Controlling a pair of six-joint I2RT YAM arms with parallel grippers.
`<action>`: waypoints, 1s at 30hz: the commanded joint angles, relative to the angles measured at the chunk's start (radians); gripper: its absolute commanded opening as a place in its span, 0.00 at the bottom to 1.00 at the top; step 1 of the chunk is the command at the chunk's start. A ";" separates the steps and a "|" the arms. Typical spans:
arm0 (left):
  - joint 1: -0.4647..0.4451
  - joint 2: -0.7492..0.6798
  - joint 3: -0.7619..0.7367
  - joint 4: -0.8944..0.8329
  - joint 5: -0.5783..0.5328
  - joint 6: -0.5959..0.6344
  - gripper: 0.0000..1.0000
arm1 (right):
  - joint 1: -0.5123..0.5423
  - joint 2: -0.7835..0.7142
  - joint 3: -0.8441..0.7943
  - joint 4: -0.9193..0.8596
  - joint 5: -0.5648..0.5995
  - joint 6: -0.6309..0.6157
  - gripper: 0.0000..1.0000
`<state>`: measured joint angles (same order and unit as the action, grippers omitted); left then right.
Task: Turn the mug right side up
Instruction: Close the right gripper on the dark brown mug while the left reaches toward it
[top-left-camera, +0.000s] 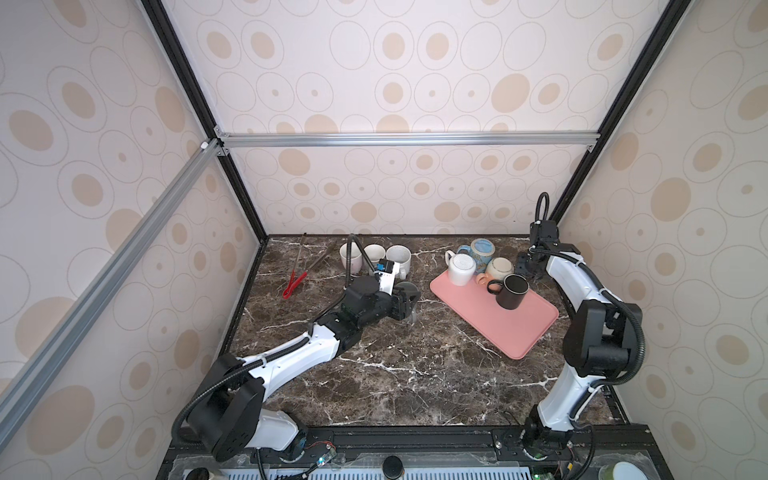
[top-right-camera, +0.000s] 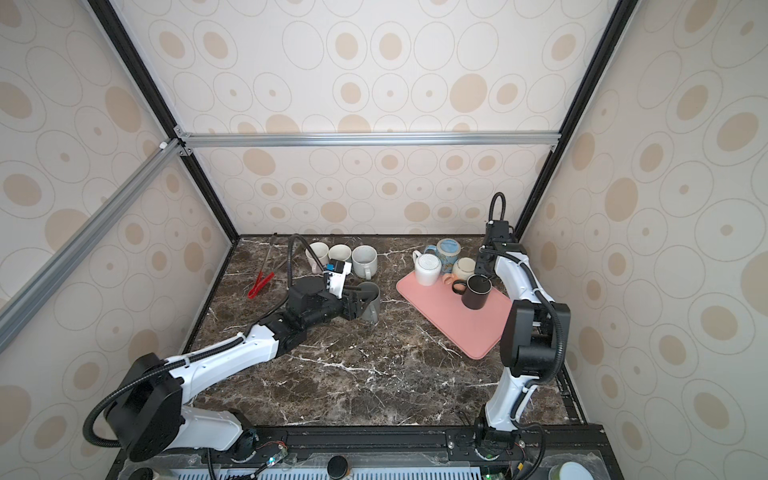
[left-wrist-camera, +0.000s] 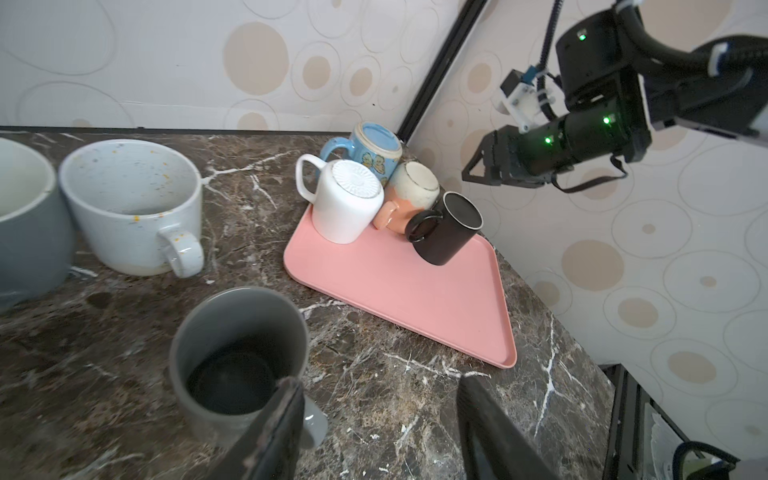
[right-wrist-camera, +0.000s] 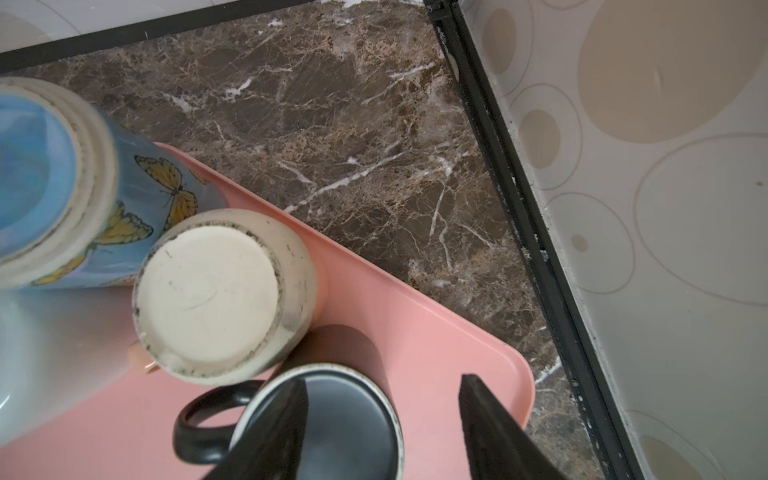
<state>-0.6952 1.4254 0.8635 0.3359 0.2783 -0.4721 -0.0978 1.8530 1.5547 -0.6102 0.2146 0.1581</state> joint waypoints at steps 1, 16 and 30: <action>-0.030 0.068 0.076 0.075 0.067 0.062 0.59 | -0.012 0.040 0.040 -0.024 -0.083 -0.028 0.59; -0.081 0.185 0.166 0.060 0.159 0.146 0.56 | 0.002 -0.101 -0.217 0.069 -0.222 -0.085 0.46; -0.181 0.307 0.376 -0.255 0.094 0.599 0.59 | 0.200 -0.266 -0.352 0.069 -0.273 -0.060 0.42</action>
<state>-0.8448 1.6901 1.1698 0.1822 0.3985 -0.0498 0.0605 1.6440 1.2240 -0.5251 -0.0483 0.0933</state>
